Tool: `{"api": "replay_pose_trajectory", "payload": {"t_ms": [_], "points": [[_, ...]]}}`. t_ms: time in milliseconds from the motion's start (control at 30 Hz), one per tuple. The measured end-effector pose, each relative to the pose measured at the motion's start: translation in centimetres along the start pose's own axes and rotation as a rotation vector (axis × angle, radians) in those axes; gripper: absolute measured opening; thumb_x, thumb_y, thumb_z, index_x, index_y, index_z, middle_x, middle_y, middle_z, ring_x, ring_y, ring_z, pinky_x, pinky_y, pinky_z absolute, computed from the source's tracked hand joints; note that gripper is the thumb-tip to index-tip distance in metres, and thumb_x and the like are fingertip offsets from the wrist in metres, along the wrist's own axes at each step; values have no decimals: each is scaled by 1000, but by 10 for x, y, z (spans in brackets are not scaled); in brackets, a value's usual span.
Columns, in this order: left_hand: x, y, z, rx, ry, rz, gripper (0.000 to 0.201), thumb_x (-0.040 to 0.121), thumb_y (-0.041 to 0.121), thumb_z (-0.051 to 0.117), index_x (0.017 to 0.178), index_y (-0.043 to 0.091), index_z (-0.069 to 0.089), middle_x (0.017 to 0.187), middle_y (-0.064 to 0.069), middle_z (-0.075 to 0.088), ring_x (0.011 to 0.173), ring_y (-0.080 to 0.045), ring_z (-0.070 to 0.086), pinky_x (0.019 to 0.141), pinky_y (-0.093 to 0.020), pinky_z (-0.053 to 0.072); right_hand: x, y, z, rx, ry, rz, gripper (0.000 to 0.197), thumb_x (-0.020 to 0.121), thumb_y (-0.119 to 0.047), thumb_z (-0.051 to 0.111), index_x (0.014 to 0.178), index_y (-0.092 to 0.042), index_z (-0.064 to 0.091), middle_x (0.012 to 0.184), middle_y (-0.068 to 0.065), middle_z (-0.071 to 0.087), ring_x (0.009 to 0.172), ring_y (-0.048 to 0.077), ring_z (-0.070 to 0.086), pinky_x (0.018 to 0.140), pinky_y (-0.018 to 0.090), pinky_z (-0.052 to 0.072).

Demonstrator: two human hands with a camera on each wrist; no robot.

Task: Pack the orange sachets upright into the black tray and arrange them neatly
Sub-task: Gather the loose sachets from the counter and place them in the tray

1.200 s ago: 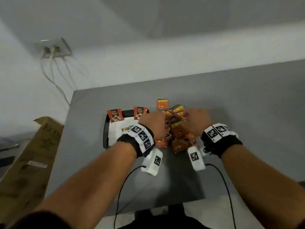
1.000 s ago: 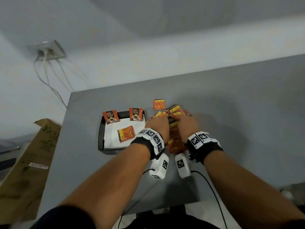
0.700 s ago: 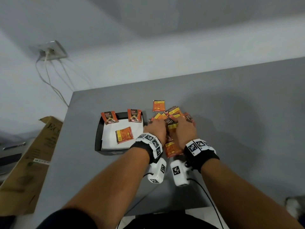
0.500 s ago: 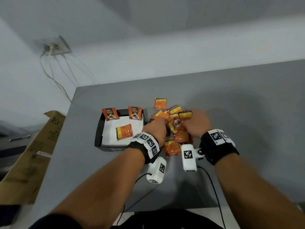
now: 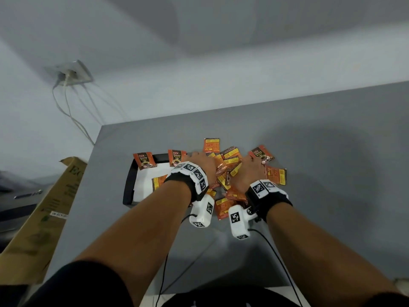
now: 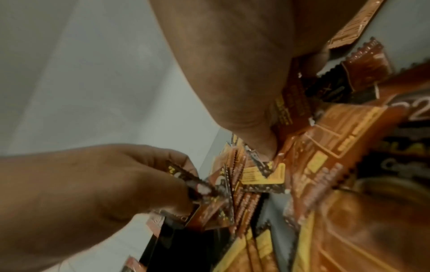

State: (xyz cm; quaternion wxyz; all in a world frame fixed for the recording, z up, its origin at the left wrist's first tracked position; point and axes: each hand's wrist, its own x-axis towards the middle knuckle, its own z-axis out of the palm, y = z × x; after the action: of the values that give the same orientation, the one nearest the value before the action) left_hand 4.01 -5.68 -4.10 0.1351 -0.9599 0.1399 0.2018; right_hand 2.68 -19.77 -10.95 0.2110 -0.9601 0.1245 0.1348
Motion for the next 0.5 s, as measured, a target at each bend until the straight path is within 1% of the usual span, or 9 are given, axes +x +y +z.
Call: {"api": "replay_pose_trajectory", "payload": {"t_ms": [67,133,167,233,267,333,367,433,500], "points": [[5,0,3,23,-20,23,48,88,32,66,133,20,56,131,-14,53,122,-35,51,99,-50,44,5,7,9,-32,44,-115,61,70,-46,75,120,-20,51,122,7,60,117,34,55,99,48,48],[8,1,5,23,-29,56,54,84,28,72,135,19,56,129,-13,54,115,-34,56,93,-47,50,1,10,9,5,69,-182,50,72,-43,75,111,-23,51,106,2,64,101,31,60,87,48,53],[8,1,6,20,-28,75,56,82,25,73,135,19,56,128,-12,54,112,-33,57,90,-46,52,-4,9,6,31,75,-209,47,74,-42,75,110,-23,51,104,0,64,99,29,59,86,47,53],[10,-1,6,6,-29,93,56,83,22,74,136,19,56,130,-12,54,111,-33,58,88,-44,52,-13,7,-9,87,33,-254,38,79,-39,75,106,-21,54,101,-5,62,98,25,59,82,42,53],[11,-2,7,-6,-33,95,53,85,21,72,135,19,56,130,-12,55,112,-32,58,89,-43,51,-12,8,-17,125,-2,-270,30,81,-35,76,99,-20,57,95,-5,63,92,22,62,75,35,52],[14,-4,8,-25,-25,99,47,89,19,69,134,19,56,126,-12,59,112,-31,60,89,-41,50,-10,12,-38,232,-66,-266,17,84,-27,75,83,-15,64,76,-6,66,73,18,66,58,24,45],[15,-5,9,-50,-12,106,44,90,18,67,133,18,56,123,-11,61,111,-30,61,88,-40,50,-5,16,-49,286,-73,-246,15,85,-27,73,77,-15,68,70,-6,67,67,16,67,54,22,43],[15,-8,6,-139,2,122,41,89,14,66,129,13,54,118,-9,64,103,-28,62,80,-37,51,9,29,-65,382,-40,-185,17,89,-28,69,75,-20,72,68,-6,69,63,11,67,52,18,43],[17,-11,-2,-218,-22,132,41,88,12,67,125,9,51,112,-9,64,92,-25,60,71,-34,49,31,46,-70,484,33,-72,11,88,-21,67,79,-16,70,75,-1,71,69,18,68,54,22,48]]}}
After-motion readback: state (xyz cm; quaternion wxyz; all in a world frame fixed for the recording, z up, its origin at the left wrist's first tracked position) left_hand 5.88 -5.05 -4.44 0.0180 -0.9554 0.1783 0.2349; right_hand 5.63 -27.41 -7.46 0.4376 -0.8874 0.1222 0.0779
